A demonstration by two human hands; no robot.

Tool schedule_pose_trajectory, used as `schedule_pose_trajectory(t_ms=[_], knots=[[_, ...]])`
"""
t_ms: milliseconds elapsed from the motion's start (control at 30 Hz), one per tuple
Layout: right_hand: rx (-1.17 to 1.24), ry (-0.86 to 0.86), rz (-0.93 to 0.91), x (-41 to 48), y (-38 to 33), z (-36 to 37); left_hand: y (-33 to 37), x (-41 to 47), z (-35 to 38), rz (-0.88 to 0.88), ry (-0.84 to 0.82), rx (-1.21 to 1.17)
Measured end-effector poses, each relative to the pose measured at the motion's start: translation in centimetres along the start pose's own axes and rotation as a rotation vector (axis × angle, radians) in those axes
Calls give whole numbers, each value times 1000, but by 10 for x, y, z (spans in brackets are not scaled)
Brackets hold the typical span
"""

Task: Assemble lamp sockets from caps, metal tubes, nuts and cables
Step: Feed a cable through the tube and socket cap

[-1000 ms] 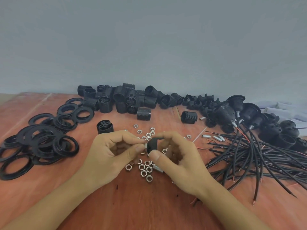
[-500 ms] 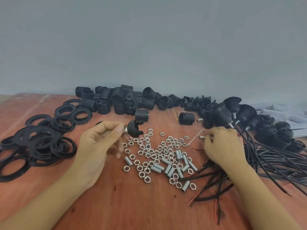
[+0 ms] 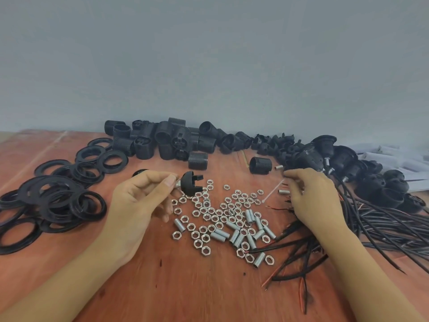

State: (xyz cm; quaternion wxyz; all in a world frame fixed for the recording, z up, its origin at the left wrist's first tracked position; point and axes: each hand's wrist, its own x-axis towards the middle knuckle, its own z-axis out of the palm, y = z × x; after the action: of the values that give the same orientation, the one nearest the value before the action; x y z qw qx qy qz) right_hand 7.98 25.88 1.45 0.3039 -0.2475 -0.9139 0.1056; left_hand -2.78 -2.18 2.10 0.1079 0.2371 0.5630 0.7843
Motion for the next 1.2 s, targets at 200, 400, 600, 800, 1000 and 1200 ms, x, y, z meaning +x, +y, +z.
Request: schedule_pose_trajectory(t_ms=[200, 400, 600, 800, 1000, 1200], knots=[[189, 104, -435, -13, -27, 9, -1, 1, -1, -4, -14, 2], [415, -22, -456, -22, -43, 15, -3, 1, -1, -32, -35, 15], [234, -65, -425, -15, -27, 15, -3, 1, -2, -30, -41, 9], [480, -12, -495, -28, -54, 11, -5, 1, -2, -45, -69, 35], [403, -111, -611, -45, -87, 8, -6, 0, -2, -33, -122, 40], [454, -148, -471, -48, -85, 5, -8, 0, -3, -19, -124, 54]])
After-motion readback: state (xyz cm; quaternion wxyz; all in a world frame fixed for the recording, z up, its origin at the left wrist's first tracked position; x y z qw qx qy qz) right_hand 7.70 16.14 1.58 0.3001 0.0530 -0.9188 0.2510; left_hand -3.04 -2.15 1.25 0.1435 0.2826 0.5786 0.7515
